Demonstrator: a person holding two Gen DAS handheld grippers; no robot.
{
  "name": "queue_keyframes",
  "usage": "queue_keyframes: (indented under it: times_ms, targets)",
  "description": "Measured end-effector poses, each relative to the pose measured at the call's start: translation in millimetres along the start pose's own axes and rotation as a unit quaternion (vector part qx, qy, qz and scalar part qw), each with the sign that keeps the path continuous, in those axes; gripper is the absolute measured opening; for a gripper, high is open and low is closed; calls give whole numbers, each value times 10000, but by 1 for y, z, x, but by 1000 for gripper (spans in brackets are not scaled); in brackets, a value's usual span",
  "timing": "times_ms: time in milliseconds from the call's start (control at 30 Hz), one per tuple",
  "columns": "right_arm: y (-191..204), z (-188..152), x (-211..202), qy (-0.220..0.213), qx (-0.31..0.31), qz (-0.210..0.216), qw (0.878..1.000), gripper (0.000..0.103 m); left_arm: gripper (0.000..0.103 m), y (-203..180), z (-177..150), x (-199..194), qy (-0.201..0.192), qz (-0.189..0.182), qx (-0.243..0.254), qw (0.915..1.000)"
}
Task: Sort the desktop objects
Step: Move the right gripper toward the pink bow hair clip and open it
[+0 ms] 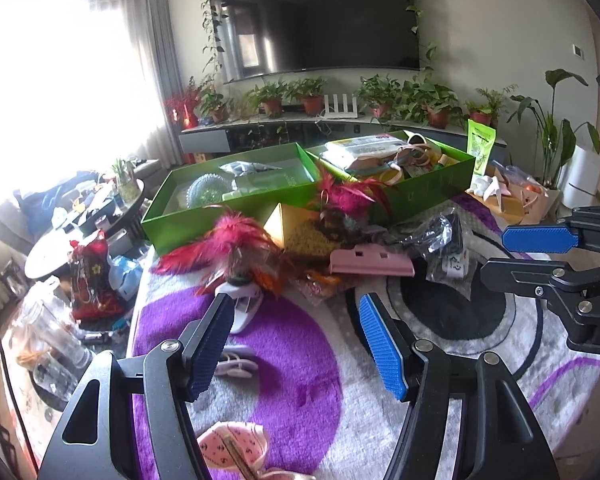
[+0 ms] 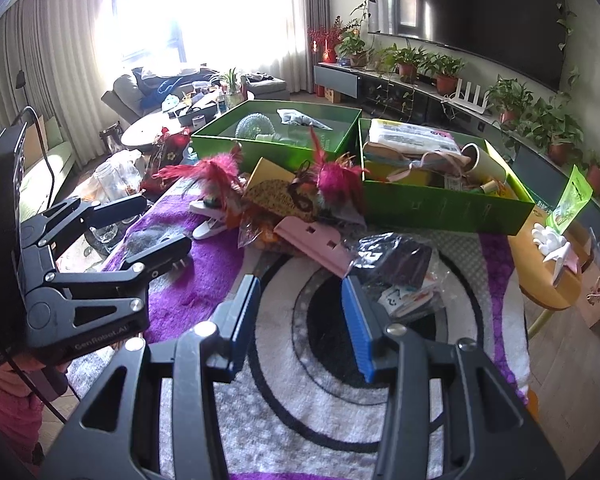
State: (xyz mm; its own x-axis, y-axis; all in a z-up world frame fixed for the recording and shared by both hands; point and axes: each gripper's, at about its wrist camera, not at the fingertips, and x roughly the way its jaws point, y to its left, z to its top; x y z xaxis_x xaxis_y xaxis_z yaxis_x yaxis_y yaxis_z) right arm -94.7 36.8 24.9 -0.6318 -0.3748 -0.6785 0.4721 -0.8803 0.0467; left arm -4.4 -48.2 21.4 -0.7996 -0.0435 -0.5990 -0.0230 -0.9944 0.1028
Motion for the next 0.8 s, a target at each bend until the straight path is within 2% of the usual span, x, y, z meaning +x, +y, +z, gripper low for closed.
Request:
queue_keyframes:
  times_ms: [800]
  targets:
    - [32,-29,-4,108,-41,81,9999,43,66,15,-43,-10,174,72,-168,9997]
